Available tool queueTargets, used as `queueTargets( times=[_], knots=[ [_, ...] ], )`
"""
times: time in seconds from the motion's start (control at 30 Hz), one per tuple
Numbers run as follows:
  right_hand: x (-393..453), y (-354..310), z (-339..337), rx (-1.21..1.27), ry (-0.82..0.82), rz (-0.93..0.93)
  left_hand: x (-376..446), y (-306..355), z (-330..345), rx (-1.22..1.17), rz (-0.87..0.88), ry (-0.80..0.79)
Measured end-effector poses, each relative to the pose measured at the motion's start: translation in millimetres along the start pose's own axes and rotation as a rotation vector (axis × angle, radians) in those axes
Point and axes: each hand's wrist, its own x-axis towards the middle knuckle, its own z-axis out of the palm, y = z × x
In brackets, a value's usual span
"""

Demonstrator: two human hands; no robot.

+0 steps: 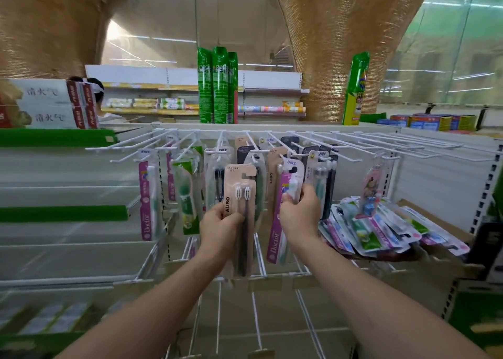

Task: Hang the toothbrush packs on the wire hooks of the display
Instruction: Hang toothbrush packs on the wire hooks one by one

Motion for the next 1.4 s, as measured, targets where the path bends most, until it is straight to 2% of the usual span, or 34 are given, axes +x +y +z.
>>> queueTargets(
  times=[0.3, 0.63, 0.87, 1.2, 1.4],
  knots=[
    [-45, -13, 30, -0.043, -0.126, 0.013, -15, 10, -49, -0.007, 0.025, 0.08],
    [-93, -51, 137, -0.043, -0.333, -0.043, -5, 4, -158, -0.023, 0.055, 0.209],
    [-87, -79, 206, 0.019, -0.324, -0.02, 6, 7, -220, 0.038, 0.063, 0.295],
    [-81, -83, 241, -0.066, -0.424, 0.037, 16, -8, -237, 0.071, 0.033, 0.238],
    [-85, -54, 215, -0.091, -0.35, 0.011, 19, -18, -222, 0.033, 0.023, 0.248]
  ],
)
